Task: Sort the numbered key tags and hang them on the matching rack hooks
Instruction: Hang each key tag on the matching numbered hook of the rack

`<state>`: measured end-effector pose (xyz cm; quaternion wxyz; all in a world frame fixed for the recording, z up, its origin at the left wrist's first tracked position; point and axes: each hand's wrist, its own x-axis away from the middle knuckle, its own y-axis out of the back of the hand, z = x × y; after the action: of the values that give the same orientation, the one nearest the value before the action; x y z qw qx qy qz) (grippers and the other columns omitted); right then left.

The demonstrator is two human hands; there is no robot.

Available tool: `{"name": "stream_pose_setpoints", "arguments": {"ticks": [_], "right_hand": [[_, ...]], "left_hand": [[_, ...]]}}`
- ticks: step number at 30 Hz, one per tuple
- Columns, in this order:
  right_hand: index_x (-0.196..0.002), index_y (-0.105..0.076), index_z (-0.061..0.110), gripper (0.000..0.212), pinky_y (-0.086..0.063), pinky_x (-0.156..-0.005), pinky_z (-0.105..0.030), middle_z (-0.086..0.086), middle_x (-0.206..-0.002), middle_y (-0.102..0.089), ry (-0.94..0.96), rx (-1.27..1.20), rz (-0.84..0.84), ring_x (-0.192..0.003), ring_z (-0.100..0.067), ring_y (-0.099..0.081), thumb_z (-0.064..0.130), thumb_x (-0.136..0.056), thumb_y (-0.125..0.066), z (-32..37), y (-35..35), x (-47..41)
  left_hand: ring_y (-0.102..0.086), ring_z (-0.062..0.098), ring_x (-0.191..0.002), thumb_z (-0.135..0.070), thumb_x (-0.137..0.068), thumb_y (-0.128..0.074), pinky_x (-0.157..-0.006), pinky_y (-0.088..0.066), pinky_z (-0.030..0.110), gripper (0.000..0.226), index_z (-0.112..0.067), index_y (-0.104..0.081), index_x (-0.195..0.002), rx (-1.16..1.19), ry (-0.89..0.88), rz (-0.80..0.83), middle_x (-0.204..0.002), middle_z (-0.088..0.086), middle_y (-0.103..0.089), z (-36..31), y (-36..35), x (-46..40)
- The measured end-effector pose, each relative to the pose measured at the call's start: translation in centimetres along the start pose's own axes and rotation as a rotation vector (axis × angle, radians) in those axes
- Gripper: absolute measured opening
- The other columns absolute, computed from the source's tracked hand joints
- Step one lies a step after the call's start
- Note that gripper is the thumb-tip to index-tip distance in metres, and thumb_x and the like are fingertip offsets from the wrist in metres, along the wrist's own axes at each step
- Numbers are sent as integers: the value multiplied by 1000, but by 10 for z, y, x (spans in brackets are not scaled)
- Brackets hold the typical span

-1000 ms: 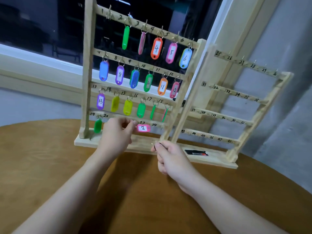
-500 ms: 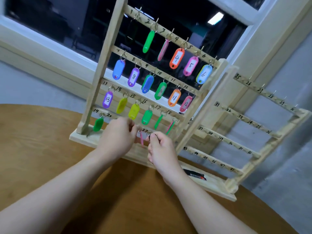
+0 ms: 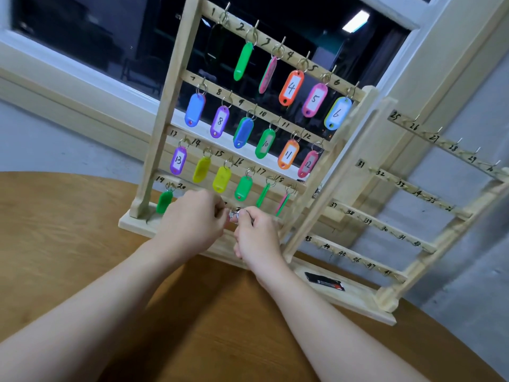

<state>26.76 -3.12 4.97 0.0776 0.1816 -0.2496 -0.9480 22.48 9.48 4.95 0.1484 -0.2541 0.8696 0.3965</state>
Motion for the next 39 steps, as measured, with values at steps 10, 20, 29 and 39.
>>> {"name": "stream_pose_setpoints", "arguments": {"ticks": [10, 20, 29, 39], "right_hand": [[-75, -55, 6, 35, -35, -58, -34, 12, -43, -45, 16, -93, 15, -43, -6, -39, 13, -105, -39, 7, 4, 8], [-72, -53, 13, 37, -39, -42, -24, -7, -57, -51, -108, 113, 52, -34, -21, -49, 23, -104, -40, 6, -2, 13], [-82, -64, 9, 38, -34, -38, -20, -1, -53, -56, -186, 134, 113, -36, -15, -50, 30, -106, -45, 0, 30, 43], [-78, -69, 11, 32, -39, -48, -26, -5, -54, -59, -211, 358, 137, -42, -12, -50, 29, -101, -56, -19, 143, 140]], "left_hand": [[-69, 23, -73, -43, -81, -49, -67, -58, 39, 29, -24, -71, -77, 15, 2, 15, -68, 0, -70, 0, 1, 1], [-65, 13, -62, -23, -79, -59, -65, -58, 36, 25, -21, -70, -57, 49, 73, 106, -53, -11, -67, -5, 11, -2], [-66, 27, -63, -23, -76, -68, -60, -54, 32, 14, -15, -73, -66, -132, 143, 203, -68, 3, -70, -30, 23, -2], [-58, -1, -42, -31, -84, -66, -54, -48, 22, 18, -19, -74, -74, -67, -135, 591, -61, -9, -72, -99, 7, 61]]}}
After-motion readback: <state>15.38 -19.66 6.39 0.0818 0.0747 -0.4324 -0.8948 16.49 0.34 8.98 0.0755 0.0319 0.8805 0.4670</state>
